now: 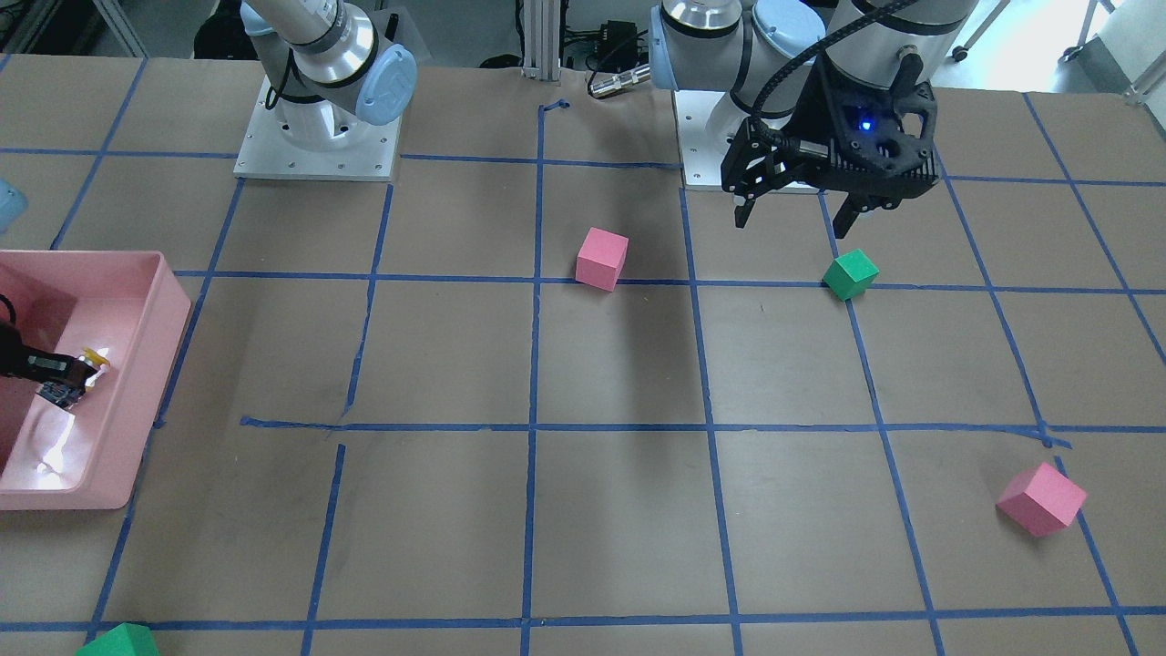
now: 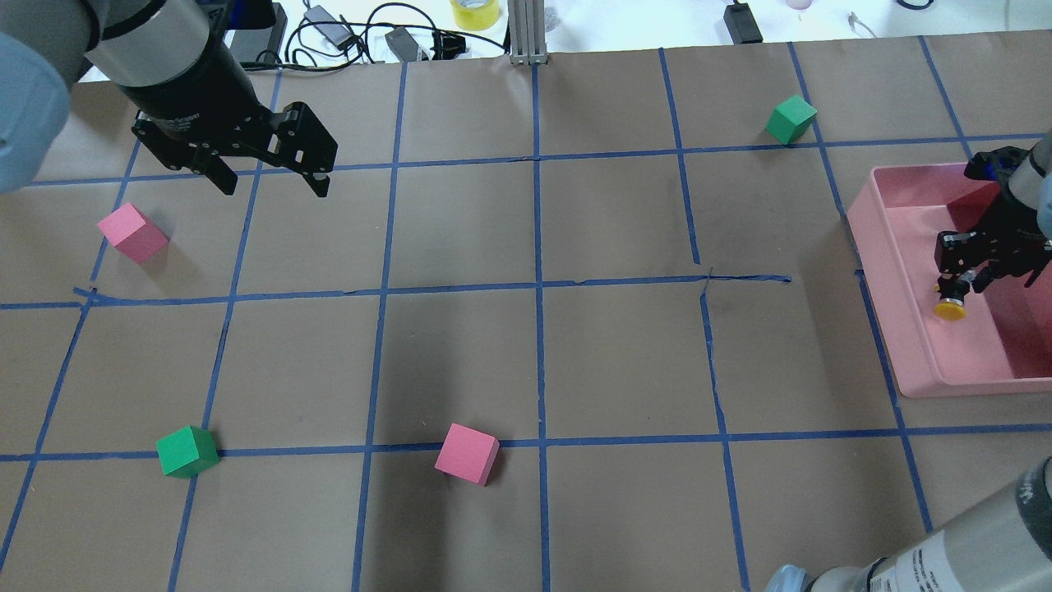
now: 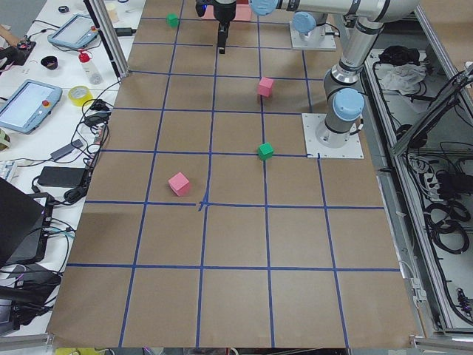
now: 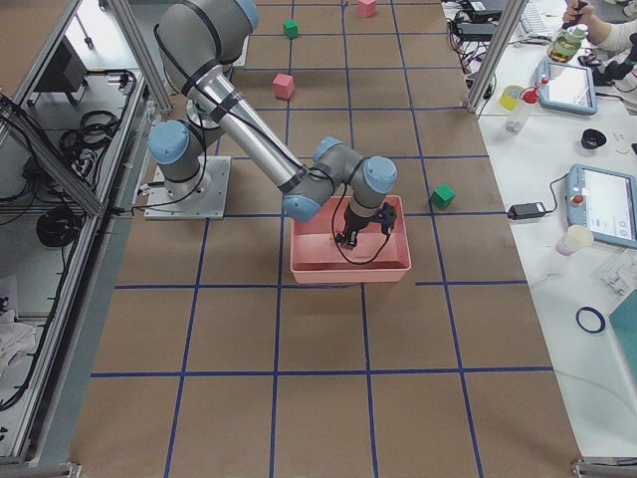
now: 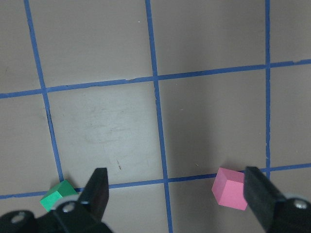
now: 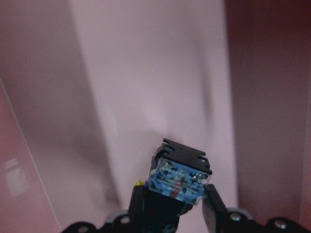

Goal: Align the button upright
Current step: 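Lift the switch out of the bin with the right gripper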

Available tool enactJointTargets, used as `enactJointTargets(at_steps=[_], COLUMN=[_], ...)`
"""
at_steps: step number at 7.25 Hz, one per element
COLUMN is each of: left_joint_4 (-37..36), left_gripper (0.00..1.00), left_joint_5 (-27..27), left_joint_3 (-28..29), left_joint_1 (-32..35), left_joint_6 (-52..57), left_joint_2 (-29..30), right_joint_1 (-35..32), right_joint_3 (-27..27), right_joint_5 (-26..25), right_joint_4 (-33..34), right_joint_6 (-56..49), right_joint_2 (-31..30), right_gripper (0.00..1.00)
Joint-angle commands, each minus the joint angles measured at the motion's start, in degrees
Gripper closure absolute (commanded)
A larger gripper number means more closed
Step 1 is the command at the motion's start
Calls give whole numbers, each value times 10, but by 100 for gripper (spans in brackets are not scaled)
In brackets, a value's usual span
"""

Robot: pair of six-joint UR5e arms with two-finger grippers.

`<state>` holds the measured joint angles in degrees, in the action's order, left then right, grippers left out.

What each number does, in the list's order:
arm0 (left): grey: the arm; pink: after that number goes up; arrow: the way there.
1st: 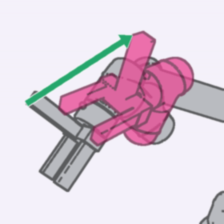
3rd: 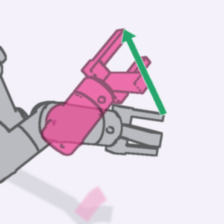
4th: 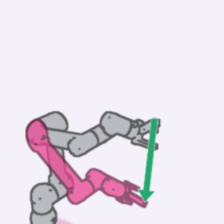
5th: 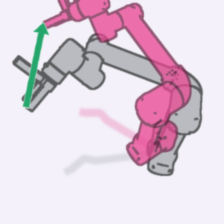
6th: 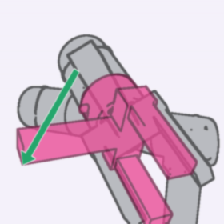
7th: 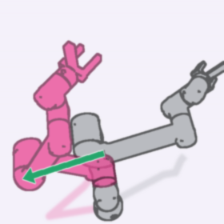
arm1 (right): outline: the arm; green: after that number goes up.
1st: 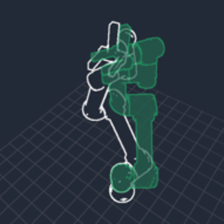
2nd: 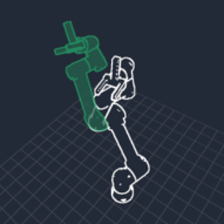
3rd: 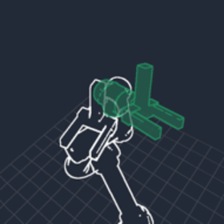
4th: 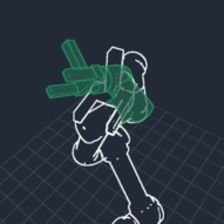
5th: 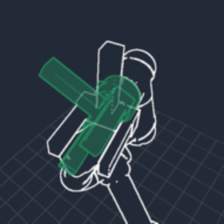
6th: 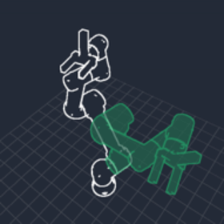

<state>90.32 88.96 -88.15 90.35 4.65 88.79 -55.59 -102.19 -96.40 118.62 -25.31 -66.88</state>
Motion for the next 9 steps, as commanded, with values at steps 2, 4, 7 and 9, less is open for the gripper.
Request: enactJointTargets(at_steps=[2,4,7,9], left_joint_4=[-1,0,0,1], left_gripper=[0,0,0,0], left_joint_5=[0,0,1,1], left_joint_3=[0,0,0,0], left_joint_1=[0,0,0,0], left_joint_6=[0,0,0,0], left_joint_2=[0,0,0,-1], right_joint_1=[-2,-9,-94,-231], right_joint_3=[16,50,145,161], right_joint_5=[6,10,10,10], right_joint_4=[-20,-83,-170,-169], right_joint_6=[-1,-2,14,82], right_joint_2=[-46,-84,-98,-84], right_gripper=[100,100,100,100])
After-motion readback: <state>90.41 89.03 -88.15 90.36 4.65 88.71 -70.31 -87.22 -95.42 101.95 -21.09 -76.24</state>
